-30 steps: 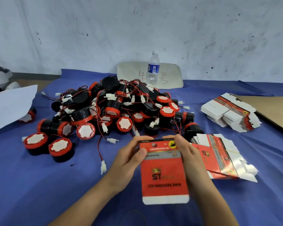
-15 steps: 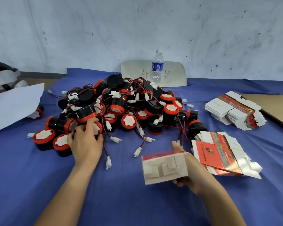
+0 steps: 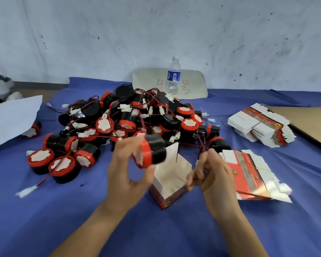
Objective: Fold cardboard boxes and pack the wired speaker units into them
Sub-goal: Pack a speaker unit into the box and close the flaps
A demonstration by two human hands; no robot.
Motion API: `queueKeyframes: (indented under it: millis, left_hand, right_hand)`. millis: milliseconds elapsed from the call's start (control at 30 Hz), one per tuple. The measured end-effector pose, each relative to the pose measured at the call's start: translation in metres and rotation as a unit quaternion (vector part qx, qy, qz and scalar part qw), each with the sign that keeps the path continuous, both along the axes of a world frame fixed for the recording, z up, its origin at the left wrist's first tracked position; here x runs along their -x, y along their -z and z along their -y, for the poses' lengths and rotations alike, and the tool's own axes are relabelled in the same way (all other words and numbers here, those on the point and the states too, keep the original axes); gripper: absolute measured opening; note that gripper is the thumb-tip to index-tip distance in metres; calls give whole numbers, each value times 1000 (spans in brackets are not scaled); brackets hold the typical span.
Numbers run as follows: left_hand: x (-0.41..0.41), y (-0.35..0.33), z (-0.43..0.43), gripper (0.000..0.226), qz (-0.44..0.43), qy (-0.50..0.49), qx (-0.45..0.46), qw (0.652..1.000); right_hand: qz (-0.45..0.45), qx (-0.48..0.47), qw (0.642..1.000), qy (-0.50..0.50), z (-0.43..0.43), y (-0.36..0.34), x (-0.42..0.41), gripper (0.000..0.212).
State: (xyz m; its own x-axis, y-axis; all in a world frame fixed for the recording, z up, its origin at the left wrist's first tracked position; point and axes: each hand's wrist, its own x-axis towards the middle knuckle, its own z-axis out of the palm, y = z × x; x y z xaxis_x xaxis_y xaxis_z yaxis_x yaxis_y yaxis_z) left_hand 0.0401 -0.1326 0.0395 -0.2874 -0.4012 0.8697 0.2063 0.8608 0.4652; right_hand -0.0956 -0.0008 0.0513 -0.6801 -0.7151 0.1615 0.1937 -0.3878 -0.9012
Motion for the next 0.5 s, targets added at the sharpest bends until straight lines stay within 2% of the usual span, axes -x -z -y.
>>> queueKeyframes:
  millis: [100,167,267,367,500]
  left_hand:
    - [3,0,-11,42,43,-7,172,984]
    - [5,1,-17,47,76,22,210,975]
    - [7,3,-22,48,123,78,192,970]
    - [8,3,-25,55,146,98,149,973]
    - [6,4,-25,69,160,91,48,982]
  right_hand:
    - [-52,36,993,-104,0,-3,-5,58]
    - [-75,16,988,-131,1,-2,-8,65]
    - [-91,-4,989,-121,-1,-2,-9,47]
    - [-38,22,989,-142,-3,-5,-9,29]
    - [-3,44,984,-171,-4,-4,-10,34]
